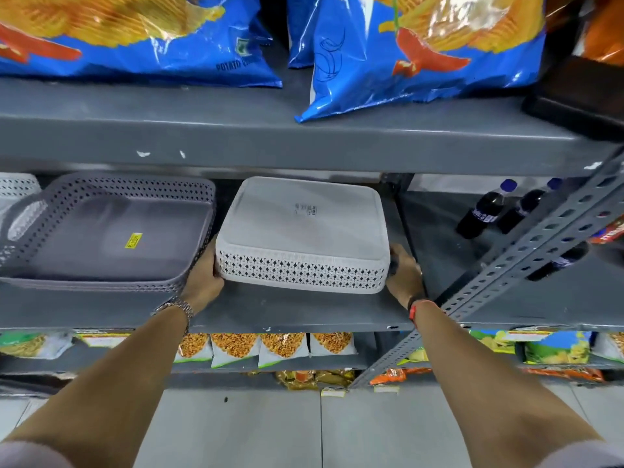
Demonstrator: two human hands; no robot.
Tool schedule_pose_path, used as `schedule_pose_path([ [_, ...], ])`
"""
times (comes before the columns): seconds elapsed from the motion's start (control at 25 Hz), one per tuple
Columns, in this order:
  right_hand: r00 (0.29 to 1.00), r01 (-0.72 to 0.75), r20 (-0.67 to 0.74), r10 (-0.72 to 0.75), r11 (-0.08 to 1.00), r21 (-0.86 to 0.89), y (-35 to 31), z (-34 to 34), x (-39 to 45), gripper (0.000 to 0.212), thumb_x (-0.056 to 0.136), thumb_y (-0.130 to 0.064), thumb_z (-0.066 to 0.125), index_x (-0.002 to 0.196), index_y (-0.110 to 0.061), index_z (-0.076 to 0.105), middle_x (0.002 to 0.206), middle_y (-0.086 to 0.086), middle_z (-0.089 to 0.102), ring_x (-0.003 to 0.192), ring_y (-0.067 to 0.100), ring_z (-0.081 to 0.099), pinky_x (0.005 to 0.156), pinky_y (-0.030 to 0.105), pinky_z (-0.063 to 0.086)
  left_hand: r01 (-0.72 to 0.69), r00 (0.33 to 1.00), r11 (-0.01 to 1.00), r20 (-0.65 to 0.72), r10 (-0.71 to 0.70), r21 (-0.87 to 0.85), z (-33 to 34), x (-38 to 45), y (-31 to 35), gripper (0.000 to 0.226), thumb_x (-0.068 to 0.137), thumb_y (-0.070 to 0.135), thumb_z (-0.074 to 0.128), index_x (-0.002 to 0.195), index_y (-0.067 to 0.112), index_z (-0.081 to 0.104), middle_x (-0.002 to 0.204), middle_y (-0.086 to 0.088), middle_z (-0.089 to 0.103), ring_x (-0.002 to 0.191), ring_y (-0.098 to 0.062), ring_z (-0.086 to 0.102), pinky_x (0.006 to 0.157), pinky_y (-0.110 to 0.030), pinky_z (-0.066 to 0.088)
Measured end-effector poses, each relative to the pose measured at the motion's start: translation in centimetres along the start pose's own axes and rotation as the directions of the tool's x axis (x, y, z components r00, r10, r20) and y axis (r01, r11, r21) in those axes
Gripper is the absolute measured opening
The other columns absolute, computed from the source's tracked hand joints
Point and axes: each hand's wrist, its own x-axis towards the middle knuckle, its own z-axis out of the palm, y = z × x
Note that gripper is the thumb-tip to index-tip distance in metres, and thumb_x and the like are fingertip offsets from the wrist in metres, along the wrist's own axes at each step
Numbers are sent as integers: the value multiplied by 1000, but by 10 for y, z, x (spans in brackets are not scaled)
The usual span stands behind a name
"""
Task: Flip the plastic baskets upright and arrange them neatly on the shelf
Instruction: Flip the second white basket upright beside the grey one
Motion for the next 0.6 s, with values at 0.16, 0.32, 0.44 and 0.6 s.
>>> schedule_pose_path([
  [0.16, 1000, 0, 21, -2, 998, 62, 2, 1, 7, 60, 78, -1, 56, 131, -29, 50, 116, 7, 65, 97, 13, 56, 90, 25, 39, -77, 992, 997, -98, 76, -1, 9, 8, -9, 73, 79, -18, 42, 144, 14, 30, 119, -2, 54, 116, -14, 46, 101, -26, 35],
  [0.32, 998, -21, 65, 11, 988, 151, 32, 13, 22, 62, 77, -4, 54, 125, -44, 52, 129, 3, 60, 122, 21, 53, 106, 43, 44, -24, 982, 999, -186, 16, -43, 9, 11, -1, 59, 88, -9, 43, 141, 14, 33, 106, 0, 57, 101, -17, 54, 78, -16, 41],
  [0.44, 998, 7, -59, 11, 956, 293, 9, 8, 17, 38, 82, -13, 55, 116, -28, 63, 123, 8, 65, 120, 24, 55, 101, 44, 47, -45, 960, 968, -277, -26, -248, 7, 10, 28, 46, 92, -2, 44, 136, 11, 39, 115, -2, 57, 108, -16, 52, 89, -22, 42],
  [0.6, 921, 150, -387, -43, 956, 251, -36, -25, 12, 27, 89, 0, 46, 108, 0, 65, 103, 20, 70, 95, 25, 63, 76, 23, 42, -84, 927, 904, -366, -84, -420, 5, 17, 68, 33, 92, -1, 45, 125, -2, 48, 124, -18, 59, 114, -21, 54, 103, -34, 45],
])
